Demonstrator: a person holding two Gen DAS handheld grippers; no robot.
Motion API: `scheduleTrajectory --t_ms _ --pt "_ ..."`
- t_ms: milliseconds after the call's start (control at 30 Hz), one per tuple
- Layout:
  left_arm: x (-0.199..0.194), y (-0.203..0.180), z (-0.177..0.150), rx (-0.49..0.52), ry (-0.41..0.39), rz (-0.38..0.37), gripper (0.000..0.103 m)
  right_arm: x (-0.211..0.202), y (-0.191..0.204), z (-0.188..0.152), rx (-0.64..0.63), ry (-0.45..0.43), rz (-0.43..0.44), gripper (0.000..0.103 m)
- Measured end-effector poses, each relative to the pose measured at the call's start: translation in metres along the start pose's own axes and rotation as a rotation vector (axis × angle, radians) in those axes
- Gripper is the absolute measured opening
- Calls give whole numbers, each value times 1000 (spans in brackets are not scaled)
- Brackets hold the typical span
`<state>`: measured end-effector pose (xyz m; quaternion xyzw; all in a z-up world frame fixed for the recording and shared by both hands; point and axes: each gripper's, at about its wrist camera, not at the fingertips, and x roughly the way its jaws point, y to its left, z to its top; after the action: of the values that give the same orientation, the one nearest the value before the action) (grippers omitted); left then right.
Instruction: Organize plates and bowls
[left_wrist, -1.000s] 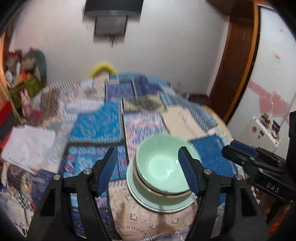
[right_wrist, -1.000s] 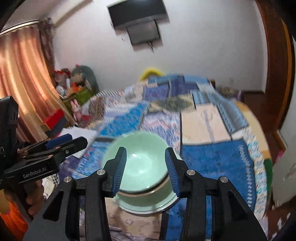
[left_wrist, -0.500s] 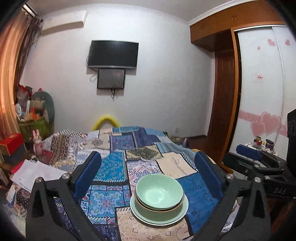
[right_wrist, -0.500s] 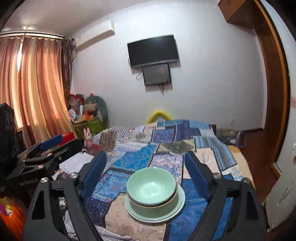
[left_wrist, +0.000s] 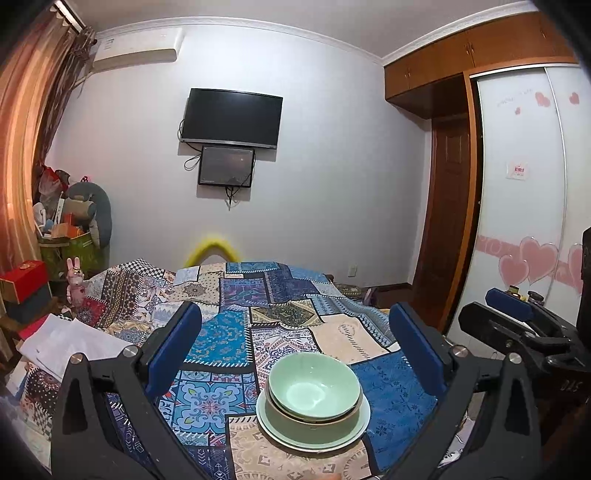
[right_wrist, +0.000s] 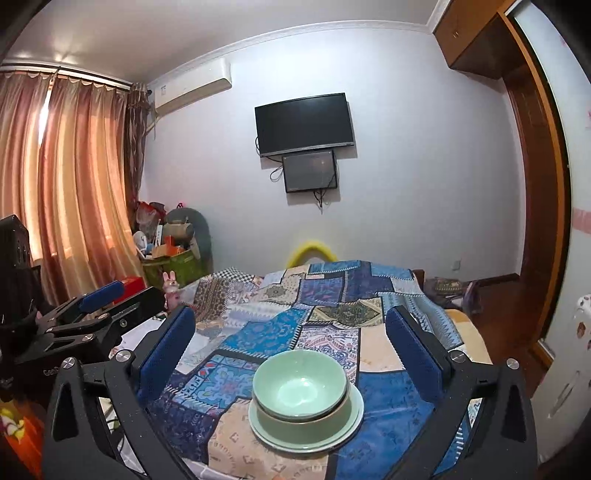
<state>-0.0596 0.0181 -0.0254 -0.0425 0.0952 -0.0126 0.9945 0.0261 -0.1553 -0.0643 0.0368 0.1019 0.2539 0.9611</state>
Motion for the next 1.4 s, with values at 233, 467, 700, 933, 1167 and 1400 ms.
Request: scheduleTrajectory --t_ms 233,467,700,933,1167,1400 --pt "0 1 -1 4 4 -4 103 -3 0 -2 5 1 4 103" --pt "1 -1 -3 5 10 -10 103 -4 -2 -2 12 6 9 103" --pt "2 -4 -4 15 10 -13 103 -4 -2 -1 15 7 12 103" --pt "2 -5 -4 17 15 -13 103 -5 -2 -2 22 9 13 103" --pt "5 -7 -2 27 26 -20 103 -5 -3 -2 25 13 16 103" --pt "5 -11 -4 46 22 -21 103 -5 -3 -1 27 15 16 103"
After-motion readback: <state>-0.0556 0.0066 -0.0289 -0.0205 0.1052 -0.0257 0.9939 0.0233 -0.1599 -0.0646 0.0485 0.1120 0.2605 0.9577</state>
